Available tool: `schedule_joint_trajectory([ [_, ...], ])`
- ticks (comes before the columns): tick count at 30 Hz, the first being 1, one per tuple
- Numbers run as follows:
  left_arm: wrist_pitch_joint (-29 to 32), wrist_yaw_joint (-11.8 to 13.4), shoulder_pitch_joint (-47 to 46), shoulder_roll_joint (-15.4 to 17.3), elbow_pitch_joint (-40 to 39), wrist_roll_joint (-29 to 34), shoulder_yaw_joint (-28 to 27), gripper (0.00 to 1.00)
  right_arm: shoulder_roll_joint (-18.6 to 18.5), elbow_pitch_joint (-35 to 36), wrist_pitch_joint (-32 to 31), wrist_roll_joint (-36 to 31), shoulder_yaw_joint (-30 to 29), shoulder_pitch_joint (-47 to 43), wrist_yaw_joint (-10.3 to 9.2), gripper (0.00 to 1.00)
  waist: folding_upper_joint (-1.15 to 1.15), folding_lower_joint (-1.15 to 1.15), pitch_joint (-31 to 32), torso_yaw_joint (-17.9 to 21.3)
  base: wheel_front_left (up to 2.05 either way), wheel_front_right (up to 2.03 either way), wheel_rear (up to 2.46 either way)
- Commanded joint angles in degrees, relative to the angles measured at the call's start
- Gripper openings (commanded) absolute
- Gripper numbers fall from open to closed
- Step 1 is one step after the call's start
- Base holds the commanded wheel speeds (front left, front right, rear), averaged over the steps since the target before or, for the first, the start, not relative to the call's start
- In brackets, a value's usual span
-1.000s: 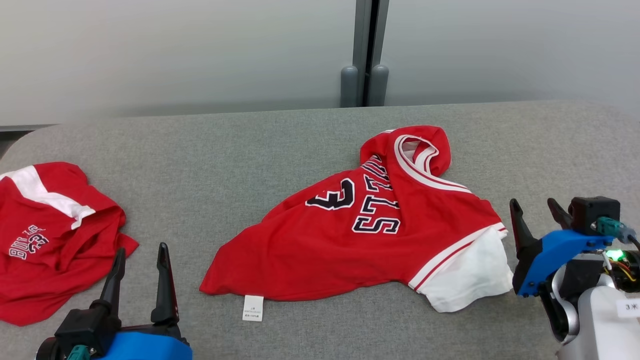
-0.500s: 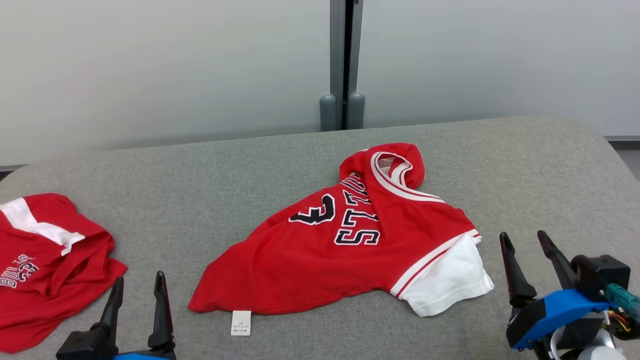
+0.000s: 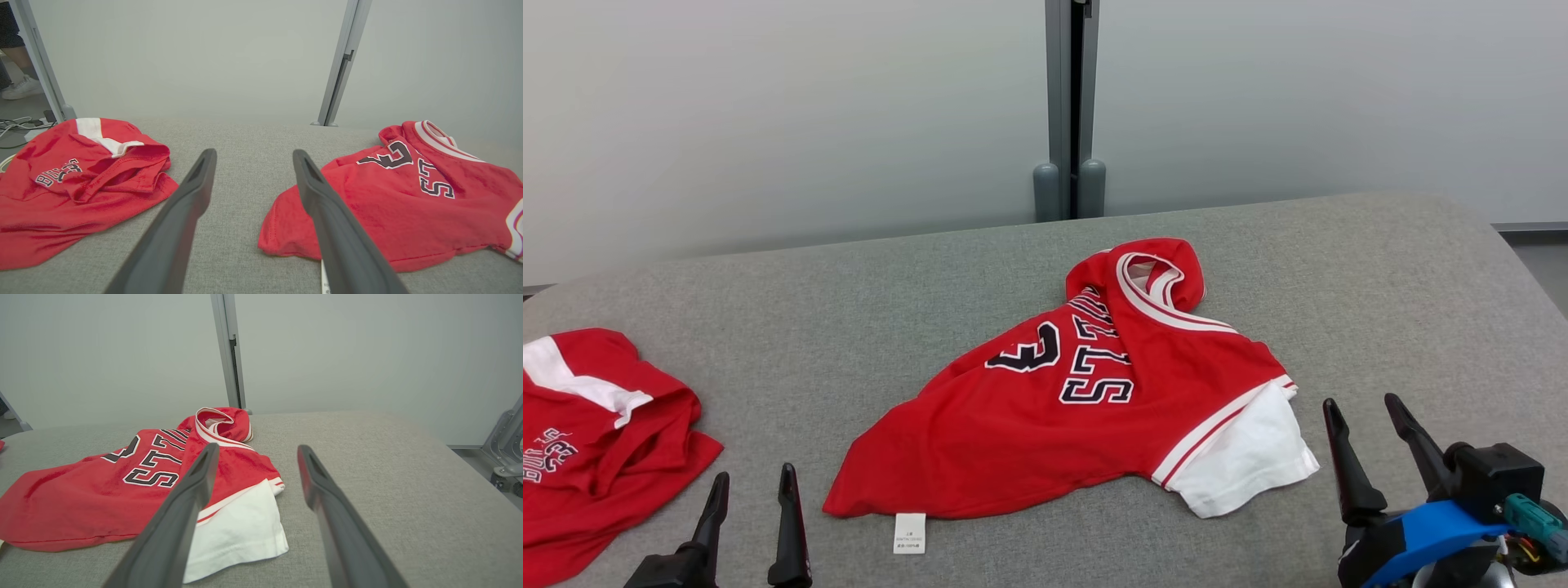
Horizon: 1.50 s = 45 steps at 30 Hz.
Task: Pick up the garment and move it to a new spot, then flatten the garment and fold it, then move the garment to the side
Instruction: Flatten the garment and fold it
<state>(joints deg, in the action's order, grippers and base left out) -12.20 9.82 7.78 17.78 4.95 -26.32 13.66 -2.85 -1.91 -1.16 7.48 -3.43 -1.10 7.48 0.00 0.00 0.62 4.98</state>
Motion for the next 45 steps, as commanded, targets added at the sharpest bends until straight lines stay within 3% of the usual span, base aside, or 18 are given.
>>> schedule_joint_trajectory([
  [1, -0.1, 0.3, -0.4, 0.2, -0.1, -0.2, 0.1, 1.00, -0.1, 0.2, 0.3, 0.0, 0.4, -0.8, 0.03, 1.00, 0.00, 0.00, -0.1, -0.1, 0.00, 0.00, 0.00],
  [23, 3.5, -0.1, -2.6, 0.1, 0.7, -0.1, 3.1, 1.00, -0.1, -2.9, -1.3, 0.5, 0.9, 0.5, 0.03, 1.00, 0.00, 0.00, -1.1, -0.5, 0.00, 0.00, 0.00],
  [36, 9.6, -3.7, -11.3, -2.5, 17.0, -3.2, 5.7, 1.00, -0.1, -16.5, -9.9, -2.7, -1.8, 9.6, 0.03, 1.00, 0.00, 0.00, -5.1, -0.2, 0.00, 0.00, 0.00],
  [45, 8.6, -4.5, -18.0, -4.7, 29.4, -4.1, 5.6, 1.00, -0.1, -26.6, -8.9, -5.5, -3.1, 15.7, 0.03, 1.00, 0.00, 0.00, -7.6, -0.2, 0.00, 0.00, 0.00],
])
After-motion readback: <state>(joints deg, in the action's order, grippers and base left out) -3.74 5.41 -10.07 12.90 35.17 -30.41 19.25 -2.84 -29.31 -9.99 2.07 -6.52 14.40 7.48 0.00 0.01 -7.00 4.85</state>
